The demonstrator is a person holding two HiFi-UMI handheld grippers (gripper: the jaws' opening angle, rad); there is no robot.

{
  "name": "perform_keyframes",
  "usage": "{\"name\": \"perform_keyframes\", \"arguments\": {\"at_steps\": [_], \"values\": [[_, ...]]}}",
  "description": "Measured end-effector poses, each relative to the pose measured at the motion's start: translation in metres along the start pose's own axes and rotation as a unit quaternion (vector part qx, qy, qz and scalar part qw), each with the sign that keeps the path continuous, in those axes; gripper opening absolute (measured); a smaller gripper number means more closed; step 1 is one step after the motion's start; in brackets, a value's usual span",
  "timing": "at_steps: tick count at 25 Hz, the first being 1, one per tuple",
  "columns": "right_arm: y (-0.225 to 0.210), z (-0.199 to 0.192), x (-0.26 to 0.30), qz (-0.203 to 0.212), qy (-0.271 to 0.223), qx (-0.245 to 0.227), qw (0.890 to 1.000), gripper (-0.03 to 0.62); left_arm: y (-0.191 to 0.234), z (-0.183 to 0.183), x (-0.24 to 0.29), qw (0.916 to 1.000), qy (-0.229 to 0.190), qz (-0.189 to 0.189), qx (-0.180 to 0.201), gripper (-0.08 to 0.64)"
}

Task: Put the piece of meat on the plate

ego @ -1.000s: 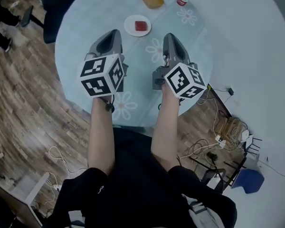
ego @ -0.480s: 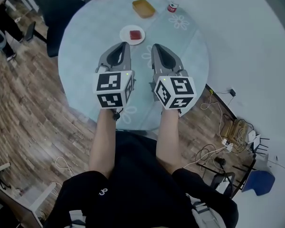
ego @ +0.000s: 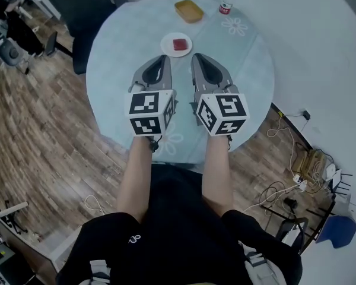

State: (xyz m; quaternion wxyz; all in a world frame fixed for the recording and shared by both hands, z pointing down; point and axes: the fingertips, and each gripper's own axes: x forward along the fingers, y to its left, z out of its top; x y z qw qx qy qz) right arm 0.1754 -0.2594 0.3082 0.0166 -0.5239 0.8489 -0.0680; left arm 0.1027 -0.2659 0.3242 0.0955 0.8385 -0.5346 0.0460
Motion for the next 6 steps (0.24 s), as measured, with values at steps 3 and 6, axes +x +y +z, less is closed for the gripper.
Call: {"name": "perform_keyframes", "arguments": {"at_steps": [3, 6], "values": [[0.001, 0.004, -0.003, 0.003, -0.004, -0.007, 1.000, 0.006, -0.009, 0.001, 0.002, 1.0000, -0.003, -0.006, 0.005, -0.005], [-0.002, 0.004, -0.005, 0.002, -0.001, -0.011, 1.000, 0.006, -0.014, 0.000, 0.006, 0.9999, -0.003, -0.011, 0.007, -0.005]]}}
